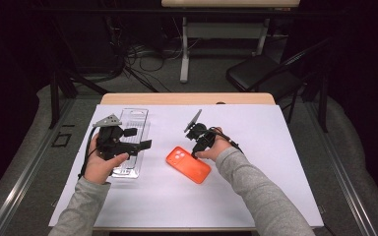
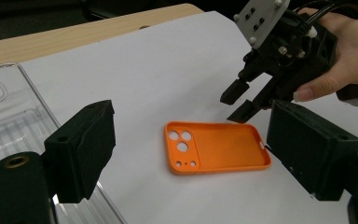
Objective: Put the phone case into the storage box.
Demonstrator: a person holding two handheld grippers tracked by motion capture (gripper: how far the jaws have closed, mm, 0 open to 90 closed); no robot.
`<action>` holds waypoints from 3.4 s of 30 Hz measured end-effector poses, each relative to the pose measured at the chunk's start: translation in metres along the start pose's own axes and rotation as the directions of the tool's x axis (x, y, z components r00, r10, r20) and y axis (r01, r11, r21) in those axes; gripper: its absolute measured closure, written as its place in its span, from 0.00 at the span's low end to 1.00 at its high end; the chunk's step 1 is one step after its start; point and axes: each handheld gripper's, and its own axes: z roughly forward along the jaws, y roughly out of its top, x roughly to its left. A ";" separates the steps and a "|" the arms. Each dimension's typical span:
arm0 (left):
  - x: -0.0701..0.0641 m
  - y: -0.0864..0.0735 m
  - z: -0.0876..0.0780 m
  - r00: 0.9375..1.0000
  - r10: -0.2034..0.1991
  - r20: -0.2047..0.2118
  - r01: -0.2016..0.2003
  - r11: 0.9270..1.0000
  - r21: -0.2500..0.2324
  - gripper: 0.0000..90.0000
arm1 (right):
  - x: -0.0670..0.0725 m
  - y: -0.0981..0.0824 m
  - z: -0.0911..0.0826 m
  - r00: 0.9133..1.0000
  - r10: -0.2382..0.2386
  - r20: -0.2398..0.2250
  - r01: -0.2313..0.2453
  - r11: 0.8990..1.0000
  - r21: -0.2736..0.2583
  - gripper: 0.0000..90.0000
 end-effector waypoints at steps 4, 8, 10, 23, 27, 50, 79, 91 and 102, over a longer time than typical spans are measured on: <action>0.000 0.000 0.000 1.000 0.000 0.001 0.000 1.000 0.003 0.17 | 0.001 -0.001 0.006 1.000 -0.015 -0.009 0.015 0.999 0.028 0.73; 0.000 0.000 0.001 1.000 0.000 0.002 0.000 1.000 0.004 0.17 | 0.001 -0.001 0.012 0.999 -0.047 0.006 0.046 0.997 0.057 0.77; 0.000 -0.001 0.001 1.000 0.000 0.003 0.000 1.000 0.004 0.17 | 0.002 -0.002 0.014 0.998 -0.054 0.017 0.053 0.996 0.065 0.79; 0.000 -0.001 0.001 1.000 -0.002 0.000 0.002 1.000 0.006 0.17 | 0.001 -0.004 0.019 0.995 -0.090 0.034 0.086 0.989 0.120 0.85; 0.000 -0.001 0.002 1.000 -0.002 0.000 0.002 1.000 0.008 0.17 | 0.001 -0.005 0.021 0.996 -0.086 0.025 0.082 0.987 0.138 0.87; 0.000 -0.002 0.004 1.000 -0.001 -0.001 0.001 1.000 0.016 0.17 | -0.003 -0.009 0.029 0.998 -0.064 0.015 0.061 0.982 0.181 0.98; 0.001 -0.003 0.005 1.000 -0.001 -0.006 0.001 1.000 0.019 0.17 | -0.003 -0.008 0.028 0.998 -0.066 0.017 0.061 0.978 0.202 0.99; 0.002 -0.003 0.005 1.000 -0.004 -0.009 0.004 1.000 0.020 0.17 | -0.006 -0.011 0.024 0.998 -0.053 0.018 0.049 0.986 0.158 0.99; 0.002 -0.004 0.006 1.000 -0.005 -0.008 0.005 1.000 0.021 0.17 | -0.011 -0.016 0.019 1.000 -0.024 0.003 0.024 0.992 0.122 0.99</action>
